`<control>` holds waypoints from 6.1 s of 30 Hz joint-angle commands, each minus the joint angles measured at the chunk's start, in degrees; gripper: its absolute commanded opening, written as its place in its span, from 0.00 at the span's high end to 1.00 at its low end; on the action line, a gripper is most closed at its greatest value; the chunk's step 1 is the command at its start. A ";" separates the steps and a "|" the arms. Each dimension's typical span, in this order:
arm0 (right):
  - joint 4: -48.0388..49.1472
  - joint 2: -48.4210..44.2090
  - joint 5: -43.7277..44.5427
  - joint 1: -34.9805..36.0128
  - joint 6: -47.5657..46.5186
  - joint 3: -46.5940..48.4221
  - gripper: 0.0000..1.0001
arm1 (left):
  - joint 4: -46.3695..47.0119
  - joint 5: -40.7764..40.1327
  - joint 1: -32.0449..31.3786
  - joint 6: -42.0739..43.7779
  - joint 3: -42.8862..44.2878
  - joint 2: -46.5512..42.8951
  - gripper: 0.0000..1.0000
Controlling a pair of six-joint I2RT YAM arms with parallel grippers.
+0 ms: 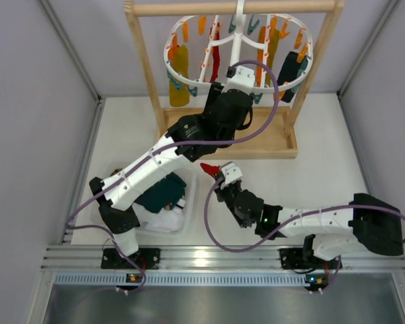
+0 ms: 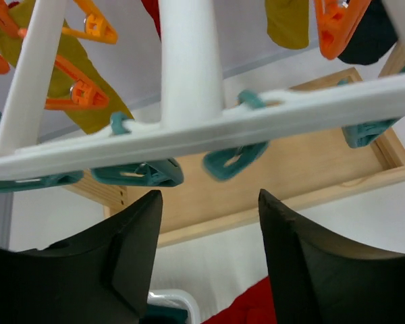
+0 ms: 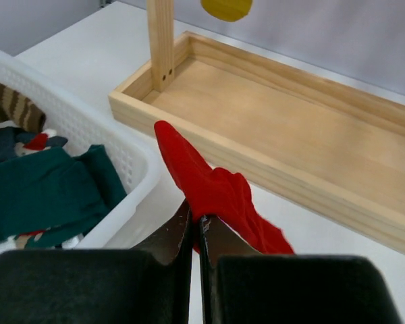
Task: Remove the socks clipped to the hanger
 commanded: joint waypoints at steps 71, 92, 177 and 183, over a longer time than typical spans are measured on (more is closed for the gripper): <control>-43.29 -31.26 -46.30 -51.09 20.56 1.42 0.00 | -1.50 6.43 1.94 -28.34 -66.10 -58.00 0.01; -26.13 -36.14 -69.08 -61.05 29.79 -7.19 0.01 | 49.98 13.79 8.07 -10.86 -77.88 -37.44 0.01; -22.28 -41.17 -80.51 -58.51 31.03 -9.91 0.02 | 81.91 -10.44 25.59 11.57 -49.03 4.33 1.00; -24.48 -43.99 -79.28 -58.42 29.97 -9.38 0.01 | 81.91 -14.04 18.82 11.21 -55.36 -0.60 1.00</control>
